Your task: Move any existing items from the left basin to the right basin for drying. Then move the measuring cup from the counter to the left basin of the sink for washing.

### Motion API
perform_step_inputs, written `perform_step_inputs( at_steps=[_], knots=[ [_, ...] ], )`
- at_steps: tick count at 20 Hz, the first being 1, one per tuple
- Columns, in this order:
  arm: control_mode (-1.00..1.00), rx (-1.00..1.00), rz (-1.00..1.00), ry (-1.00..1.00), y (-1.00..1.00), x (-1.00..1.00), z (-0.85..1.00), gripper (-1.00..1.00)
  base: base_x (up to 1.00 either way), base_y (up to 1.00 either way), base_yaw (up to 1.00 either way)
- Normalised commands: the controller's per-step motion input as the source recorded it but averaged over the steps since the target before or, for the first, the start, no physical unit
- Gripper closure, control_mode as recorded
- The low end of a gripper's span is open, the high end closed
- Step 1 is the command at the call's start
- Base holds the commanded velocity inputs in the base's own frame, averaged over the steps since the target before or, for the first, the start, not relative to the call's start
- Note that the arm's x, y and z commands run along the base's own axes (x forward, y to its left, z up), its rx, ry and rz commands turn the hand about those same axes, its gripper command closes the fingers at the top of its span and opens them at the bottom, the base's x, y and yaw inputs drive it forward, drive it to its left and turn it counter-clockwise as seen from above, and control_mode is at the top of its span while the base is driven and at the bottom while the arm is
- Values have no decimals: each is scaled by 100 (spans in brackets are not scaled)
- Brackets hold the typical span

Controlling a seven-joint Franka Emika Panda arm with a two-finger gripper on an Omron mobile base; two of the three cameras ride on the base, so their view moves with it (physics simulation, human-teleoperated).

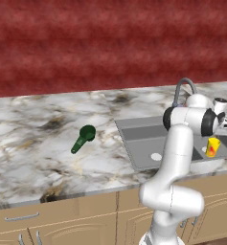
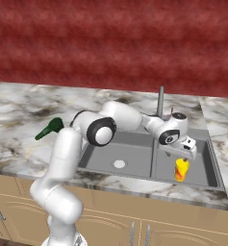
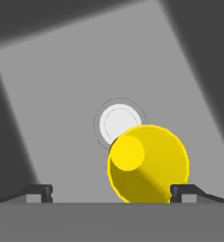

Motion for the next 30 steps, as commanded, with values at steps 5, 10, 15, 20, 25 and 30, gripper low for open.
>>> perform_step_inputs(
  at_steps=[5, 10, 15, 20, 25, 30],
  knots=[
    [-100, 0, 0, 1, 3, -1, 38, -100, 0, 0, 0],
    [-100, 0, 0, 1, 10, -10, 33, -100, 0, 0, 0],
    [-100, 0, 0, 5, 35, -20, 19, -100, 0, 0, 0],
    [-100, 0, 0, 3, 45, -20, 22, -100, 0, 0, 0],
    [-100, 0, -1, 2, 43, -32, 16, -100, 0, 0, 0],
    [-100, 0, -2, 0, 44, -38, 11, -100, 0, 0, 0]
  ],
)
